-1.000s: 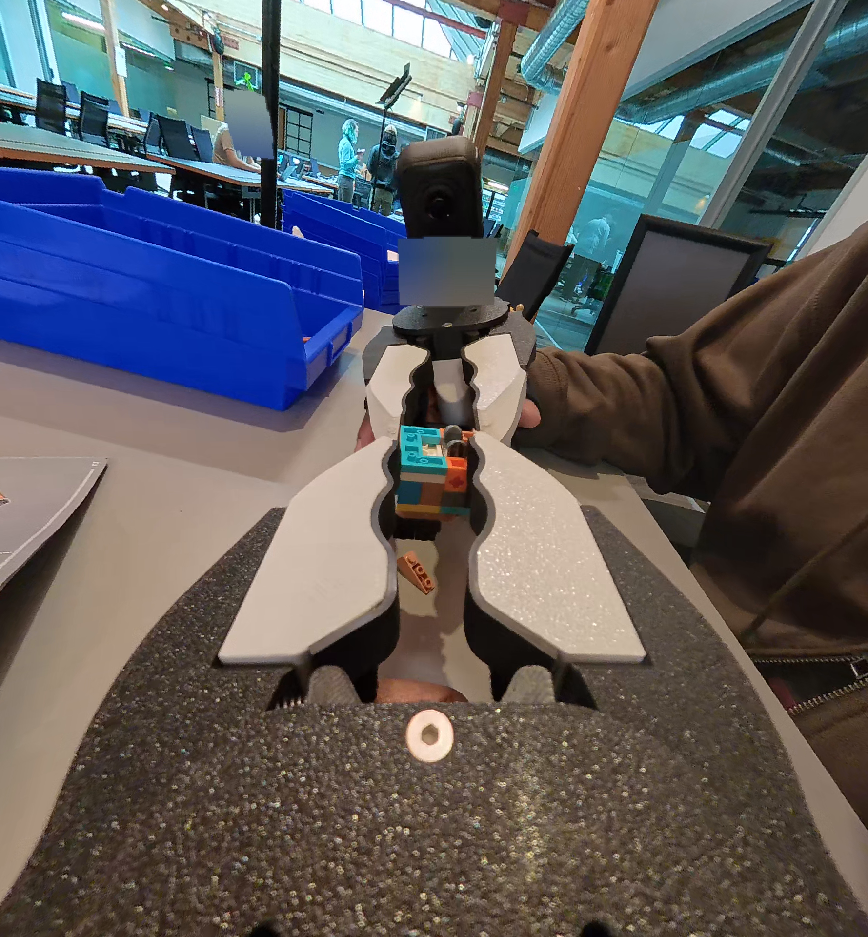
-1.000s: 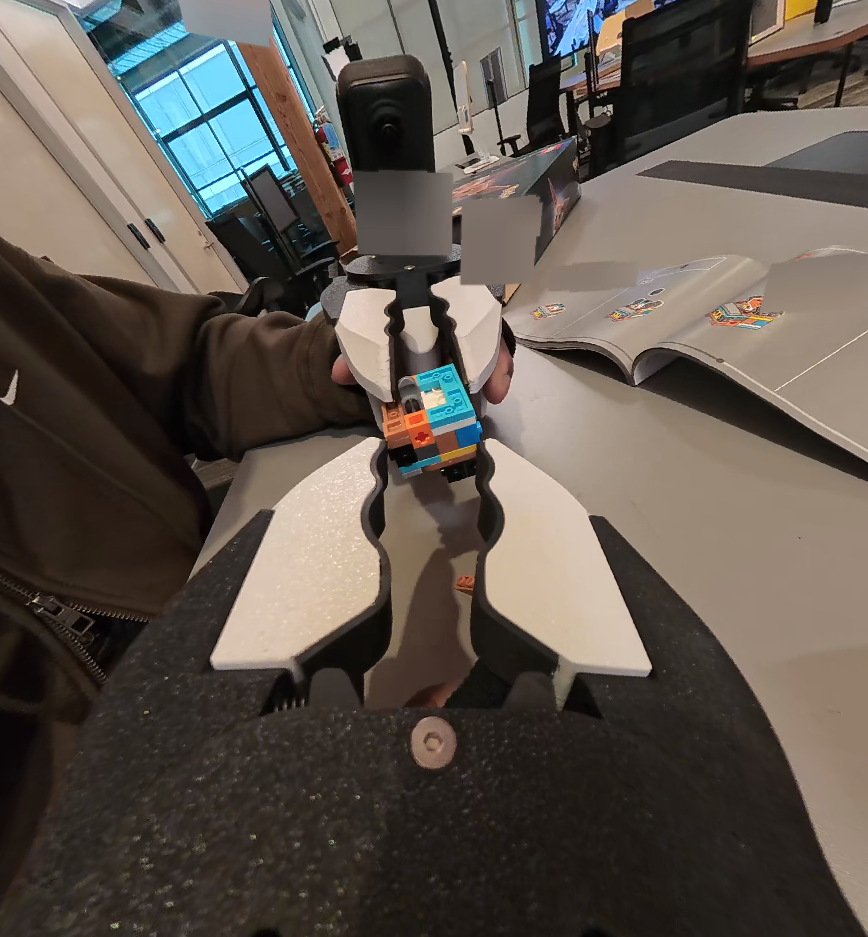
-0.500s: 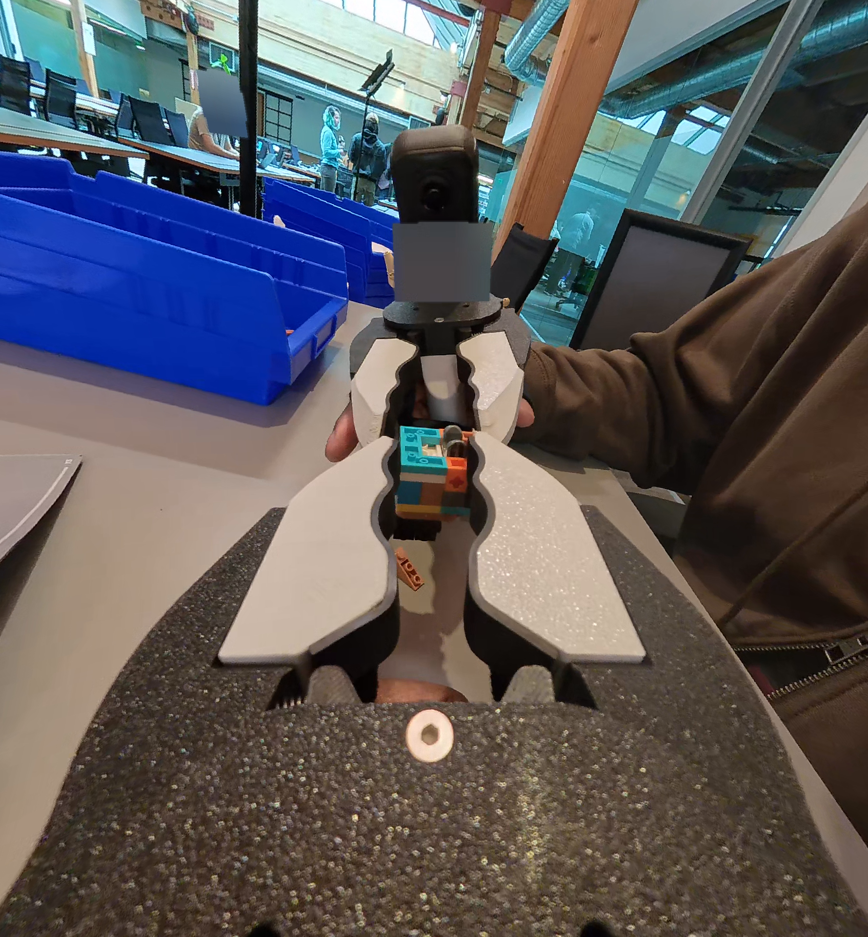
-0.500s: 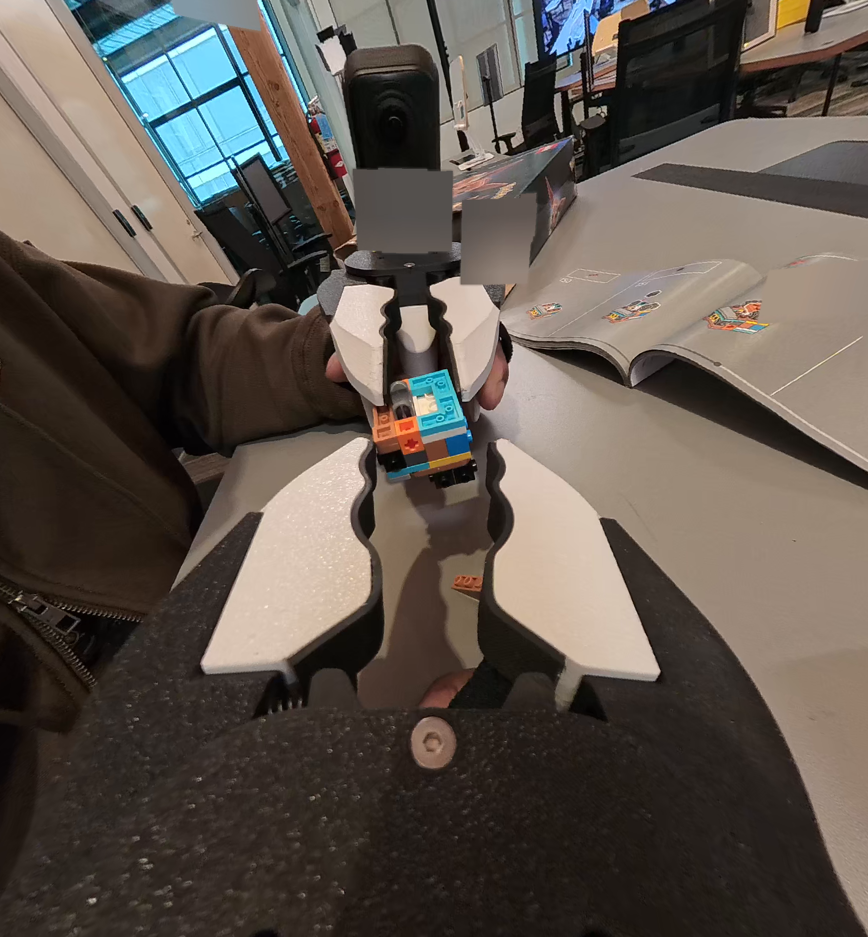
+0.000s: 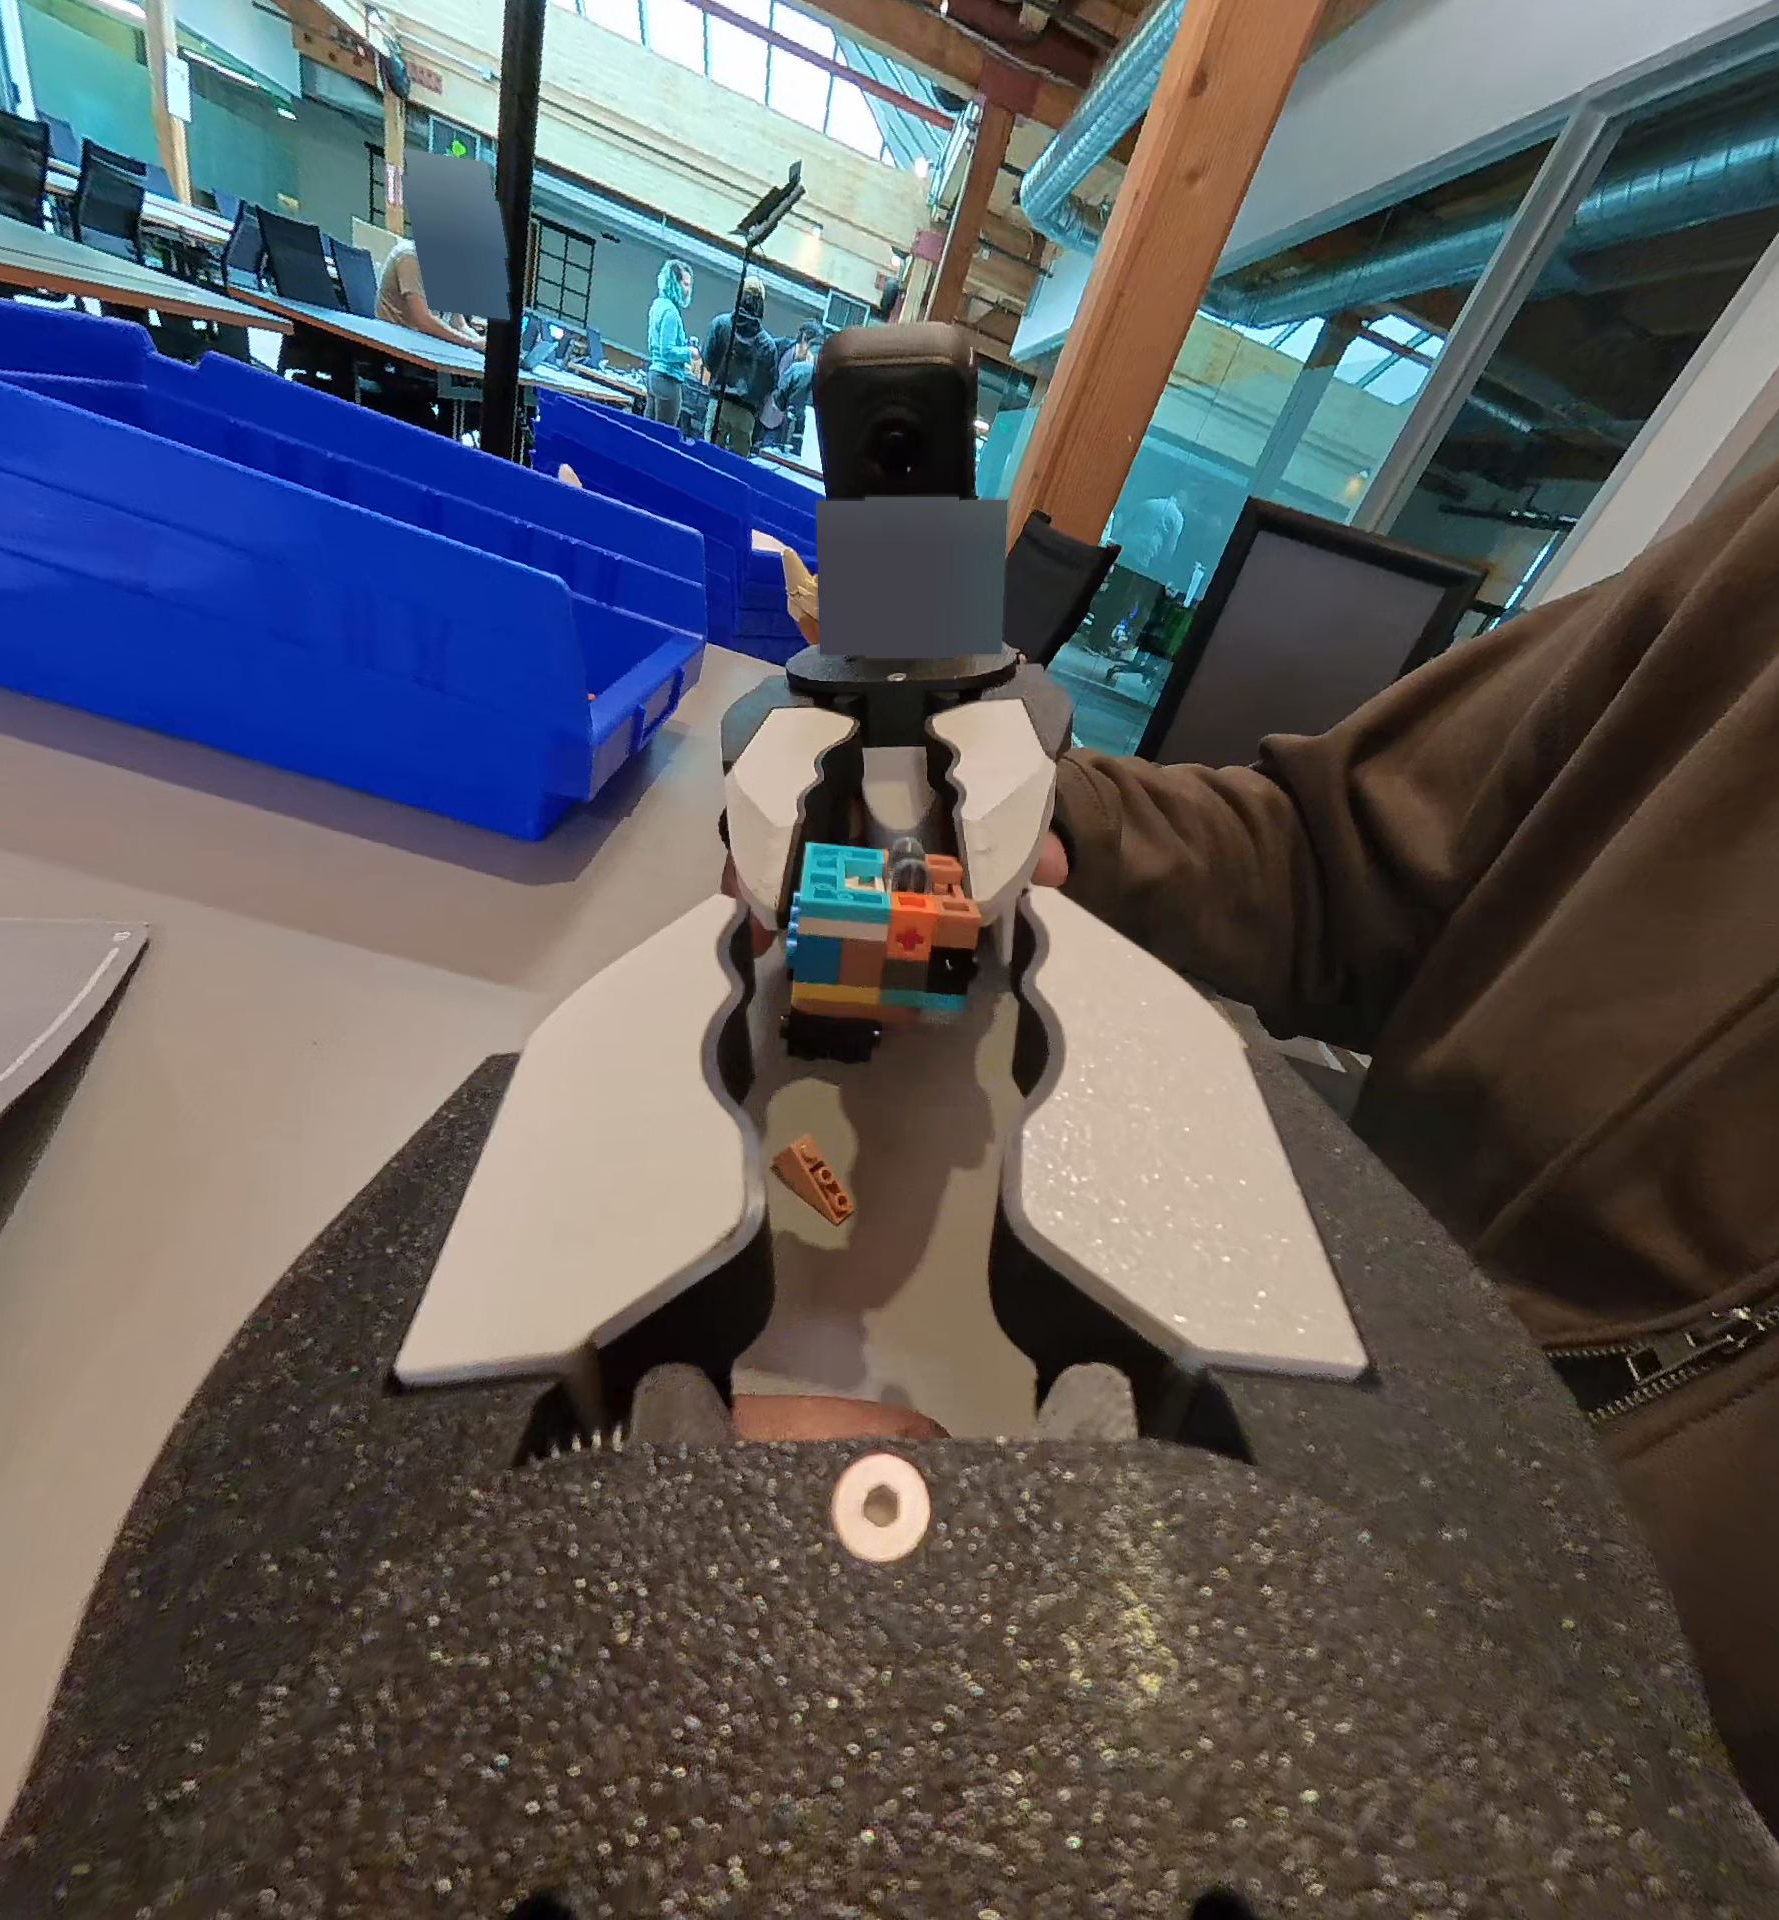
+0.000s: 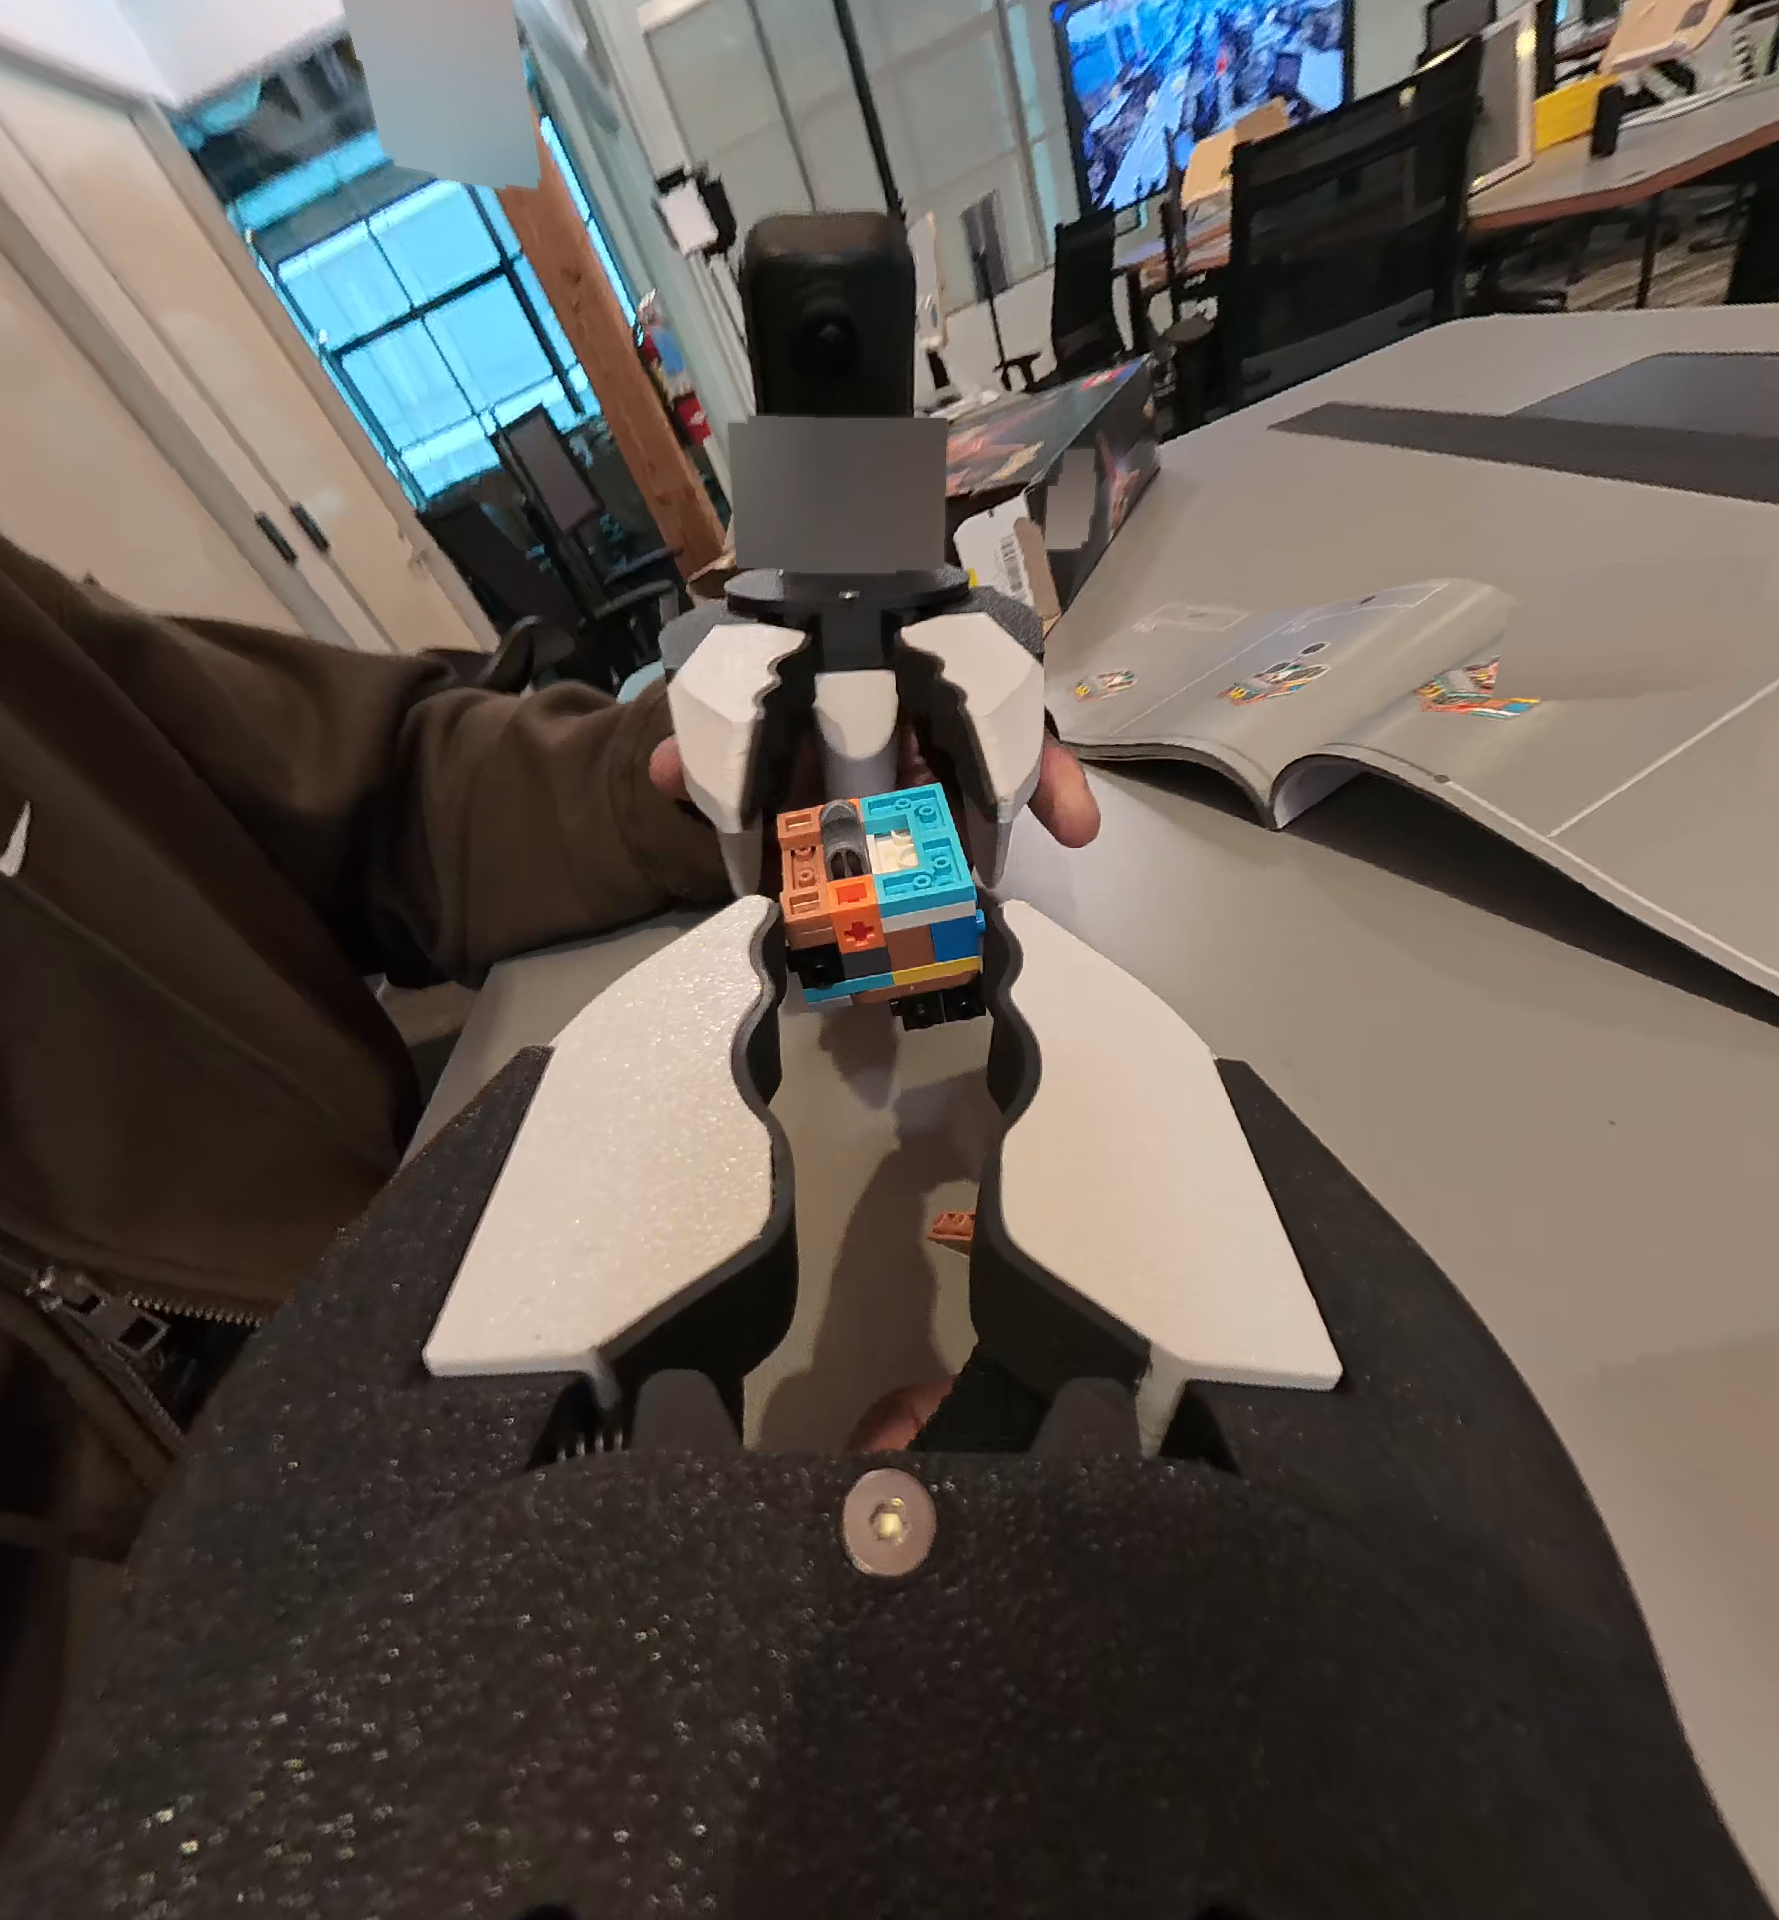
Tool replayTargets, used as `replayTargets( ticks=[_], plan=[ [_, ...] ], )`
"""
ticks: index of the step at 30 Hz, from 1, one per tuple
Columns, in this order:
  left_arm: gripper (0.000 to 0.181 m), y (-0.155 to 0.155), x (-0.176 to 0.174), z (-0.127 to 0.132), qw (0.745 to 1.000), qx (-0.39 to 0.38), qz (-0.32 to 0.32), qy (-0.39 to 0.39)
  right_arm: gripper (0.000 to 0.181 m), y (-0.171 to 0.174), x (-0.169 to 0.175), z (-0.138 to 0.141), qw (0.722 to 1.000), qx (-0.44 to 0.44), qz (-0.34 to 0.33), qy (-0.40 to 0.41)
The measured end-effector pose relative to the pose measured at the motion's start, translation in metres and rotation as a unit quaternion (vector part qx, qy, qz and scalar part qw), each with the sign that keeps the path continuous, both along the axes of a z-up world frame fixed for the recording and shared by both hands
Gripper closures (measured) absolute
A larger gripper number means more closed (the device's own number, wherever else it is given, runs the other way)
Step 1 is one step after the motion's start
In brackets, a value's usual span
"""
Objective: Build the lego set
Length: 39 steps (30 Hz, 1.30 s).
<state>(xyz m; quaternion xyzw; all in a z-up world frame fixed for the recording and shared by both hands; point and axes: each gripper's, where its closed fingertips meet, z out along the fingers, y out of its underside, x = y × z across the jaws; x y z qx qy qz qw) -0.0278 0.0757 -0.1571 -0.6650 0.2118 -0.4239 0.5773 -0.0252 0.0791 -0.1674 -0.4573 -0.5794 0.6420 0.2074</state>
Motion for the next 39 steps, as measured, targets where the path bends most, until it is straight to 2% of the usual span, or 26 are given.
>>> replayTargets(
  ticks=[6,12,16,25,39],
  plan=[
    [0.131,0.0,0.01,-0.009,0.999,-0.002,-0.001,0.05,0.145,-0.003,0.0,0.002,1.0,-0.008,0.001,0.006],
    [0.141,-0.002,0.013,-0.01,0.998,0.005,-0.005,0.06,0.145,-0.006,-0.001,0.004,1.0,-0.008,0.001,0.014],
    [0.141,-0.002,0.014,-0.012,0.998,0.005,-0.002,0.07,0.145,-0.005,0.0,0.006,1.0,-0.012,0.0,0.02],
    [0.141,-0.004,0.01,-0.006,0.999,0.012,-0.008,0.048,0.146,0.0,0.007,0.012,0.999,-0.031,0.007,0.032],
    [0.141,-0.006,0.01,-0.003,0.999,0.02,-0.012,0.037,0.144,-0.01,0.005,0.002,1.0,0.012,0.015,0.012]
  ],
)
